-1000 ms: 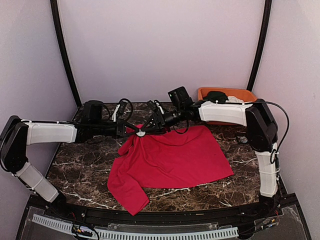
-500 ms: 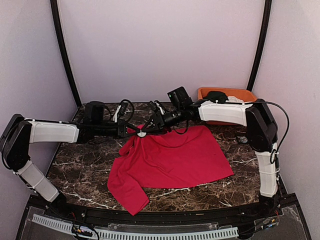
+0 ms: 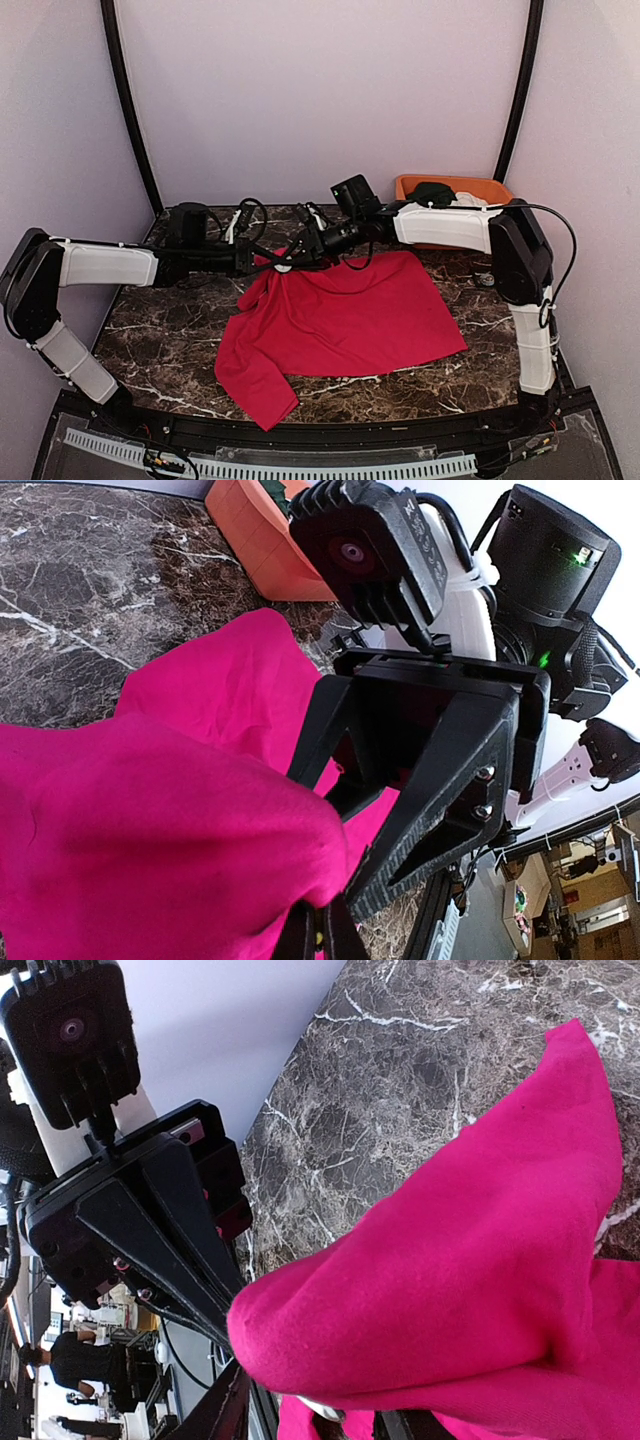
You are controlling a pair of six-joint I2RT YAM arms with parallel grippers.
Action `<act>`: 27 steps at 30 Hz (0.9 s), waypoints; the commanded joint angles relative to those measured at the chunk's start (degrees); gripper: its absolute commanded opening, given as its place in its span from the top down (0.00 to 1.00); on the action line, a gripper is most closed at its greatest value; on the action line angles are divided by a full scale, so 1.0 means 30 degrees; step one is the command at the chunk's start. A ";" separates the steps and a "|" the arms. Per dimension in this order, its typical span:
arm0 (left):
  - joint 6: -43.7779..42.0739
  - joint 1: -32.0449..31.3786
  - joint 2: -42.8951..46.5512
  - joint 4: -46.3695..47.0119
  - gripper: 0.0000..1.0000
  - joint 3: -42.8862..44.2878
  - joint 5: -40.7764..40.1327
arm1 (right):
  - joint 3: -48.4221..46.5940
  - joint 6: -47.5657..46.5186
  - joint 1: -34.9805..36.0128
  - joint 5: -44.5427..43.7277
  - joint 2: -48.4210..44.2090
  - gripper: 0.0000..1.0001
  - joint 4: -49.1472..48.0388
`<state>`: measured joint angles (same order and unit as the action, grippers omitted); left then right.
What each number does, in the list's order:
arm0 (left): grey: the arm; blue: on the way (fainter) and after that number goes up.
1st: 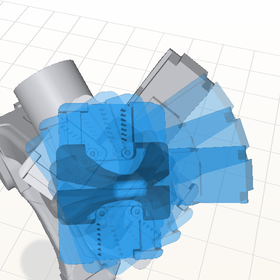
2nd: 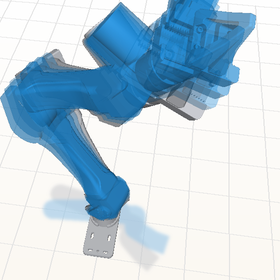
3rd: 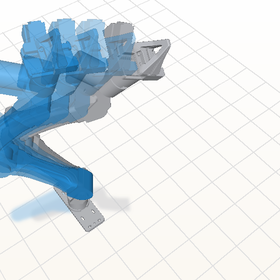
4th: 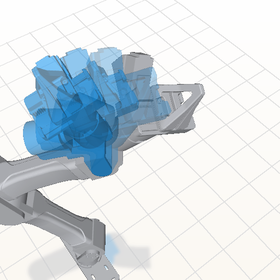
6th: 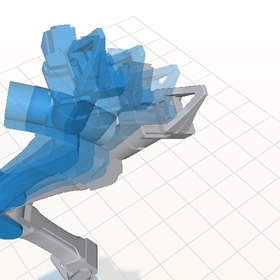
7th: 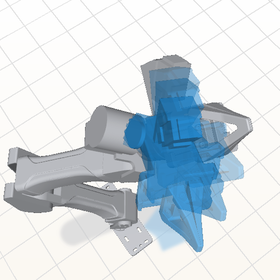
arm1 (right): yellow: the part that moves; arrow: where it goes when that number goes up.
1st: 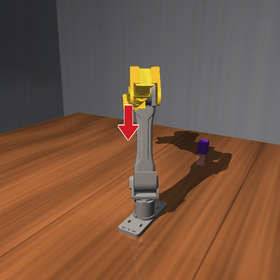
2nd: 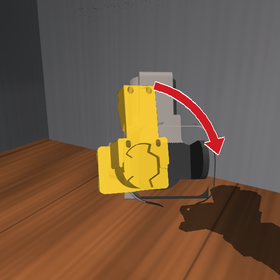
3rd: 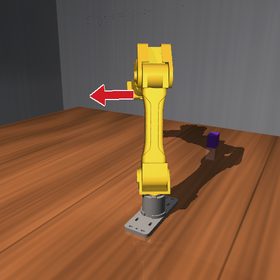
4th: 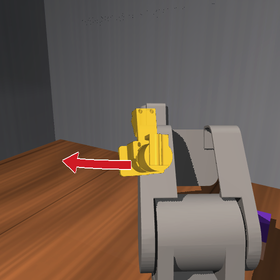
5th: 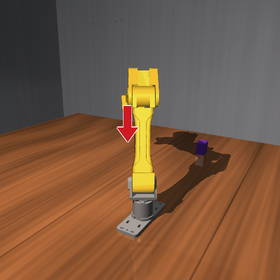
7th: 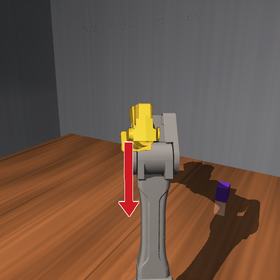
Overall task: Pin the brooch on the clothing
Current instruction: Pin the brooch onto the flattened clothing.
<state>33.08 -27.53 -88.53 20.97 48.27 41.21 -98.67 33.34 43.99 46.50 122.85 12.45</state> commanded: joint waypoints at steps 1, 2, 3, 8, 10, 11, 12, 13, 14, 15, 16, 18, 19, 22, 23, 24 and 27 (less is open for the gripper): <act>0.0040 -0.0111 0.0123 0.0854 0.99 -0.0211 0.0499 | -0.0508 0.0116 0.0206 -0.0693 0.0462 0.62 -0.0561; 0.0046 -0.0111 0.0111 0.0857 0.99 -0.0211 0.0508 | -0.0529 0.0126 0.0226 -0.0678 0.0464 0.63 -0.0533; 0.0061 -0.0111 0.0118 0.0882 0.99 -0.0226 0.0505 | -0.0536 0.0124 0.0221 -0.0676 0.0475 0.65 -0.0518; 0.0099 -0.0111 0.0133 0.0962 0.99 -0.0212 0.0579 | -0.0537 -0.0122 0.0218 -0.0652 0.0563 0.71 -0.0417; 0.0127 -0.0093 0.0152 0.1009 0.99 -0.0233 0.0613 | -0.0522 -0.0248 0.0205 -0.0697 0.0606 0.72 -0.0282; 0.0131 -0.0087 0.0139 0.1045 0.99 -0.0239 0.0601 | -0.0502 -0.0304 0.0219 -0.0740 0.0597 0.72 -0.0234; 0.0134 -0.0083 0.0151 0.1070 0.99 -0.0240 0.0629 | -0.0507 -0.0351 0.0209 -0.0810 0.0594 0.73 -0.0199; 0.0157 -0.0082 0.0125 0.1104 0.99 -0.0248 0.0609 | -0.0507 -0.0401 0.0193 -0.0883 0.0598 0.73 -0.0129; 0.0175 -0.0082 0.0111 0.1100 0.99 -0.0259 0.0601 | -0.0522 -0.0437 0.0191 -0.0955 0.0580 0.73 -0.0050; 0.0211 -0.0082 0.0100 0.1140 0.99 -0.0253 0.0610 | -0.0535 -0.0511 0.0191 -0.1004 0.0581 0.73 0.0000; 0.0217 -0.0082 0.0098 0.1147 0.99 -0.0247 0.0609 | -0.0544 -0.0535 0.0177 -0.1061 0.0574 0.73 0.0097; 0.0222 -0.0082 0.0089 0.1153 0.99 -0.0241 0.0606 | -0.0573 -0.0620 0.0165 -0.1115 0.0600 0.74 0.0173; 0.0208 -0.0082 0.0095 0.1154 0.99 -0.0241 0.0593 | -0.0614 -0.0632 0.0181 -0.1152 0.0613 0.75 0.0258; 0.0100 -0.0063 0.0096 0.1020 0.99 -0.0226 0.0549 | -0.0856 -0.0853 0.0184 -0.1422 0.0703 0.75 0.0818; 0.0031 -0.0072 0.0118 0.0955 0.99 -0.0204 0.0520 | -0.0947 -0.0969 0.0157 -0.1487 0.0743 0.75 0.1031; -0.0005 -0.0079 0.0122 0.0848 0.99 -0.0166 0.0511 | -0.1020 -0.1086 0.0161 -0.1557 0.0781 0.75 0.1285; -0.0159 -0.0081 0.0130 0.0688 0.99 -0.0128 0.0442 | -0.1166 -0.1305 0.0105 -0.1598 0.0850 0.75 0.1658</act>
<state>33.63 -27.38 -88.88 21.37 47.86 40.80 -100.47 31.24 44.21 44.69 123.33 15.51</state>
